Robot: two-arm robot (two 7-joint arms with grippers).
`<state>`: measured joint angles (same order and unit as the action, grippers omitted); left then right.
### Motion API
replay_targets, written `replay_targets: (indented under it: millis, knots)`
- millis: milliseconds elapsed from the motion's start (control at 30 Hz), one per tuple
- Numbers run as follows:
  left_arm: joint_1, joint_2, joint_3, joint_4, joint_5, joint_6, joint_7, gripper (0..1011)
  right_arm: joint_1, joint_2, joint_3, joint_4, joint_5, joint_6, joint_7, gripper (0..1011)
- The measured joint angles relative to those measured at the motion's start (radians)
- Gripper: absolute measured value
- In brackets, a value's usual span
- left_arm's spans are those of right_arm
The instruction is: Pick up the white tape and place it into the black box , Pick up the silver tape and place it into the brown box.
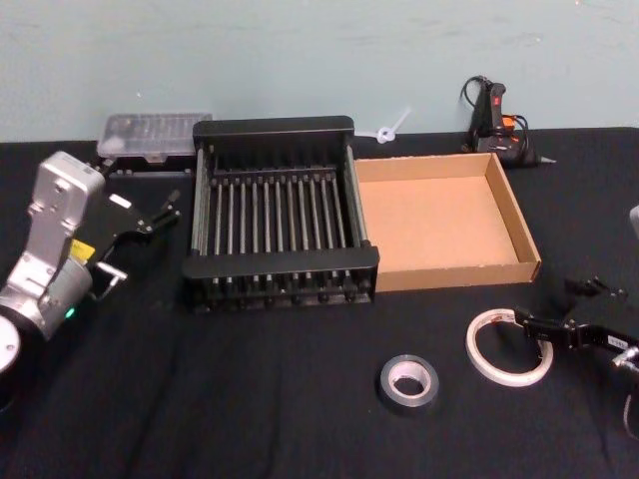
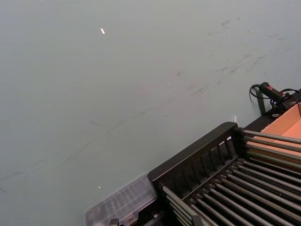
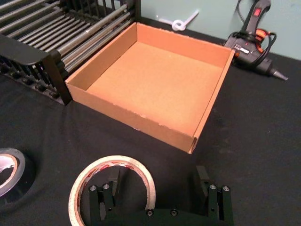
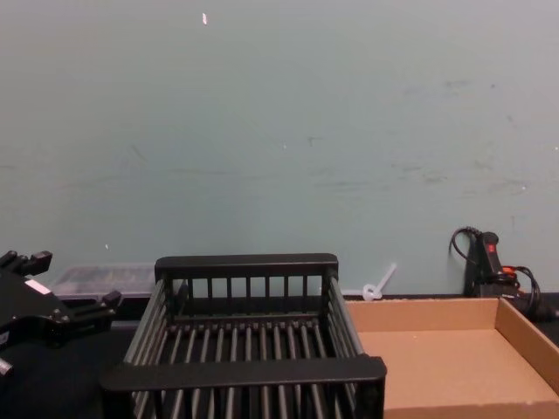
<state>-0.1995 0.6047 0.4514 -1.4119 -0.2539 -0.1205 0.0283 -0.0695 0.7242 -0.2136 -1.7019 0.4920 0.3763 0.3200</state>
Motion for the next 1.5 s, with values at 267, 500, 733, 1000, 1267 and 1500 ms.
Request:
replay_targets:
  millis: [267, 500, 733, 1000, 1267, 1500]
  knots:
    - [0.0, 0.0, 0.0, 0.0, 0.0, 0.0, 0.0, 1001, 0.012, -0.014, -0.011, 0.02, -0.008, 0.033, 0.011, 1002]
    - [0.0, 0.0, 0.0, 0.0, 0.0, 0.0, 0.0, 1001, 0.023, -0.019, -0.023, 0.037, -0.02, 0.047, 0.022, 1002]
    - [0.0, 0.0, 0.0, 0.0, 0.0, 0.0, 0.0, 1002, 0.028, -0.024, -0.031, 0.048, -0.027, 0.056, 0.031, 1002]
    - [0.0, 0.0, 0.0, 0.0, 0.0, 0.0, 0.0, 1001, 0.034, -0.03, -0.034, 0.056, -0.029, 0.064, 0.033, 1002]
    - [0.0, 0.0, 0.0, 0.0, 0.0, 0.0, 0.0, 1002, 0.036, -0.032, -0.036, 0.061, -0.032, 0.068, 0.036, 1002]
    - [0.0, 0.0, 0.0, 0.0, 0.0, 0.0, 0.0, 1001, 0.036, -0.03, -0.037, 0.061, -0.035, 0.07, 0.039, 1002]
